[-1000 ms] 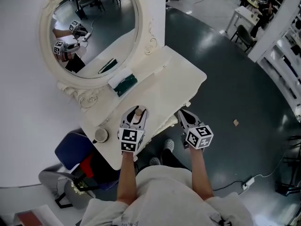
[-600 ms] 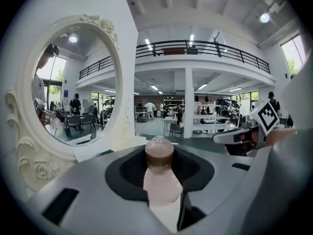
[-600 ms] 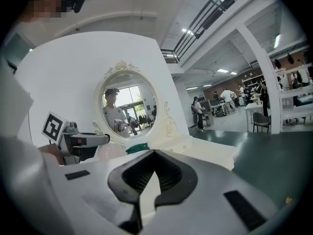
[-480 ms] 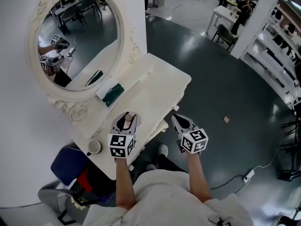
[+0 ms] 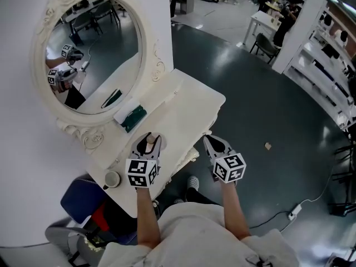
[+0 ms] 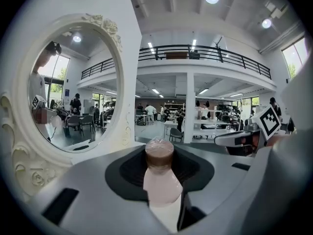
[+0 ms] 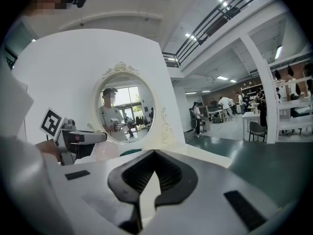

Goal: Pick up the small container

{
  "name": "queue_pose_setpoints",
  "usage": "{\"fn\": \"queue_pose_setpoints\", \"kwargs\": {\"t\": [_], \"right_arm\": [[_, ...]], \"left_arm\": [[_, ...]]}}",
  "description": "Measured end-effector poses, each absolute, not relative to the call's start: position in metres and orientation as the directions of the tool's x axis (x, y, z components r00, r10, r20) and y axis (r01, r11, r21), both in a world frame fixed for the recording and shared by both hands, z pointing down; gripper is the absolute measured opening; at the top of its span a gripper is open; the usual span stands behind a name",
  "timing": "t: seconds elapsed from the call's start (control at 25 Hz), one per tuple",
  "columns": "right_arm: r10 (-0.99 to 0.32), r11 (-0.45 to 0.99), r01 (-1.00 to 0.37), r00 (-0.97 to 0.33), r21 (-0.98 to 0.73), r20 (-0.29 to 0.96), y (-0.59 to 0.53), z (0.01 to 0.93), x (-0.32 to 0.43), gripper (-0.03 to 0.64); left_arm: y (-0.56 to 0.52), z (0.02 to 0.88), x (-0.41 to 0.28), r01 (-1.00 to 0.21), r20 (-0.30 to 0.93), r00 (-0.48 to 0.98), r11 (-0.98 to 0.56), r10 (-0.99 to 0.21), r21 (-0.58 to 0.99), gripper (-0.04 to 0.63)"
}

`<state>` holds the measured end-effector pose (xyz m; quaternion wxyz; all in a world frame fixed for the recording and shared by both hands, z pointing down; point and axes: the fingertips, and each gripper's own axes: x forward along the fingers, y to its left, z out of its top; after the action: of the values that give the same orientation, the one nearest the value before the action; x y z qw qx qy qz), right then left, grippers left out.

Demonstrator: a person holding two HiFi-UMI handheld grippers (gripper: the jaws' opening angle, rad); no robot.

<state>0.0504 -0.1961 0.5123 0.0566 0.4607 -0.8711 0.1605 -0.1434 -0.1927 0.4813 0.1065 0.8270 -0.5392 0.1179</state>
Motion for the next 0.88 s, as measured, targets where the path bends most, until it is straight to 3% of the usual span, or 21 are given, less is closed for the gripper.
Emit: {"fn": "queue_pose_setpoints", "kwargs": {"t": [0.88], "right_arm": [[-0.753,0.561,-0.79,-0.611,-0.248,0.245,-0.206,0.517,0.027,0.017]], "left_arm": [[-0.202,0.489,-0.143,-0.905,0.341,0.407,-0.424,-0.847,0.029,0.15]]}}
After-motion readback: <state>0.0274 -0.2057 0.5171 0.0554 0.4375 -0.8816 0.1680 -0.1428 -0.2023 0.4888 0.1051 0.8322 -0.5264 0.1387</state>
